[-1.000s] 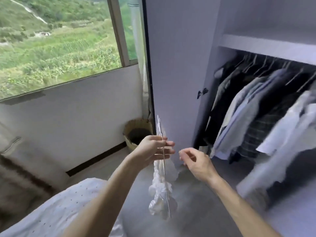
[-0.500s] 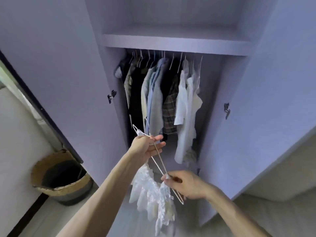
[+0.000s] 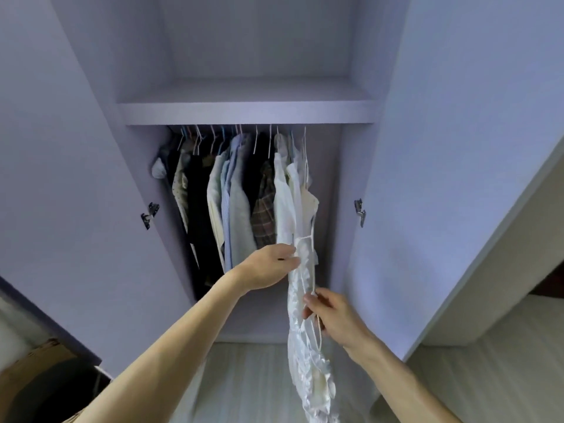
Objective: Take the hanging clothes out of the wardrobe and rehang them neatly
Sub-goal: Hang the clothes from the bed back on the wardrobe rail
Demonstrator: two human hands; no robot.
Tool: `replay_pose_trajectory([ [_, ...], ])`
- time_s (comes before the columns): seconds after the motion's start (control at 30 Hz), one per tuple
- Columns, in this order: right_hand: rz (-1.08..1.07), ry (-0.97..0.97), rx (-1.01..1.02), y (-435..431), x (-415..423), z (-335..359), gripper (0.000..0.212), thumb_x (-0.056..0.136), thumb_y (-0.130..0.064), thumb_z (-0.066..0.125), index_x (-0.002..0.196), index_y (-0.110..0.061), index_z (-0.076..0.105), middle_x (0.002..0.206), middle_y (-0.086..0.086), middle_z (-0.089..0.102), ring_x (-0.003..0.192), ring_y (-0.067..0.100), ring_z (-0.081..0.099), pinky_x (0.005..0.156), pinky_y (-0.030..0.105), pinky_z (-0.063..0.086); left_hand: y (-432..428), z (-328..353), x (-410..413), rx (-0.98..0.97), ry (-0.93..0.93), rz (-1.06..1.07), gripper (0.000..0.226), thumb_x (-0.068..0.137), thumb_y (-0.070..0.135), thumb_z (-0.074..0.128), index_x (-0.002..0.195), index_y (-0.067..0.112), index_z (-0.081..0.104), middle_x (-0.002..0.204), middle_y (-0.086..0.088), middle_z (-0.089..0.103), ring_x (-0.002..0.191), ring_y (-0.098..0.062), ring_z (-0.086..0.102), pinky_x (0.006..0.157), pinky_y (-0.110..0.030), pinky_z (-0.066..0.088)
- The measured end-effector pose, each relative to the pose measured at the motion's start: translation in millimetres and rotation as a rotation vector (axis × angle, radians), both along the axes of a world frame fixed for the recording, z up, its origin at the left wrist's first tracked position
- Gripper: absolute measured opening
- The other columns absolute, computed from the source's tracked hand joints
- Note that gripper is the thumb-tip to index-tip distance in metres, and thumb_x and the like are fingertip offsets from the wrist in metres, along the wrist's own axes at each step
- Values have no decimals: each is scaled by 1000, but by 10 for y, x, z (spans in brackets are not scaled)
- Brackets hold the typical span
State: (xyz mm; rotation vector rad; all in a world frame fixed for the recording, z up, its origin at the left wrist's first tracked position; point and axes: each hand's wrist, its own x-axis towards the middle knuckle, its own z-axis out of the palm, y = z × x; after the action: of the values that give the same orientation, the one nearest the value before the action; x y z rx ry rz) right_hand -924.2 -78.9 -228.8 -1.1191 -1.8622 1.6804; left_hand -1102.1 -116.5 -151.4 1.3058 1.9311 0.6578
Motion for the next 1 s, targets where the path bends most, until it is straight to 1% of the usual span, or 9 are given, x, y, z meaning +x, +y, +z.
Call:
replay_pose_trajectory([
  [0.07, -87, -13, -15, 133, -40, 18, 23, 102, -23, 53, 95, -5, 66, 76, -3, 71, 53, 6, 46, 50, 19, 39, 47, 42, -119, 17, 221, -27, 52, 101, 39, 48, 151, 27, 39, 148, -3, 49, 114, -14, 60, 93, -22, 44],
  [0.1, -122, -23, -18, 215, -55, 29, 24, 102, -23, 53, 96, -5, 66, 75, -4, 71, 53, 7, 46, 49, 19, 39, 81, 43, -199, 26, 319, -38, 53, 101, 39, 47, 152, 27, 36, 151, -3, 45, 121, -17, 57, 99, -27, 44],
  [0.17, -179, -40, -15, 420, -89, 37, 25, 102, -23, 52, 96, -3, 66, 75, -6, 72, 57, 11, 46, 50, 20, 39, 166, 41, -385, 34, 505, -61, 57, 101, 40, 46, 154, 27, 30, 160, -1, 30, 145, -21, 32, 118, -39, 28],
  [0.27, -253, -54, -8, 824, -195, 47, 25, 102, -23, 51, 97, -4, 66, 81, -2, 74, 67, 18, 51, 54, 24, 40, 356, 81, -673, 52, 702, -59, 63, 101, 41, 45, 157, 29, 21, 166, -3, 12, 153, -23, 4, 123, -49, 11],
  [0.47, -327, -26, 46, 1805, -652, 166, 23, 100, -20, 51, 88, -11, 69, 90, 6, 75, 72, 20, 51, 63, 29, 41, 924, 358, -1190, 168, 933, 35, 76, 98, 46, 49, 158, 37, 4, 166, -3, -14, 153, -28, -12, 120, -59, 5],
  [0.67, -350, -4, 96, 2820, -1209, 332, 24, 100, -19, 50, 86, -12, 68, 86, 7, 74, 75, 22, 51, 60, 31, 42, 1705, 711, -1716, 291, 1061, 119, 84, 97, 50, 48, 156, 41, -12, 164, -1, -22, 153, -28, -13, 119, -62, 3],
  [0.8, -333, -27, 150, 3398, -1486, 432, 21, 102, -18, 46, 94, -12, 65, 81, -4, 72, 85, 39, 60, 83, 40, 52, 2242, 887, -2009, 385, 1139, 186, 80, 98, 55, 38, 156, 38, -13, 166, -1, -16, 154, -29, -5, 119, -61, 5],
  [0.93, -318, -27, 194, 3900, -1727, 426, 22, 101, -16, 46, 92, -12, 65, 79, -3, 71, 89, 22, 66, 92, 38, 50, 2667, 782, -2276, 357, 1114, 230, 73, 98, 59, 23, 154, 39, -19, 166, 2, -18, 154, -23, -8, 120, -61, 3],
  [1.0, -316, -24, 203, 4095, -1829, 424, 22, 101, -14, 45, 89, -13, 64, 76, -3, 69, 86, 19, 64, 90, 34, 48, 2801, 631, -2366, 345, 1101, 265, 72, 99, 62, 17, 149, 40, -29, 161, 3, -32, 151, -22, -22, 120, -62, -1],
])
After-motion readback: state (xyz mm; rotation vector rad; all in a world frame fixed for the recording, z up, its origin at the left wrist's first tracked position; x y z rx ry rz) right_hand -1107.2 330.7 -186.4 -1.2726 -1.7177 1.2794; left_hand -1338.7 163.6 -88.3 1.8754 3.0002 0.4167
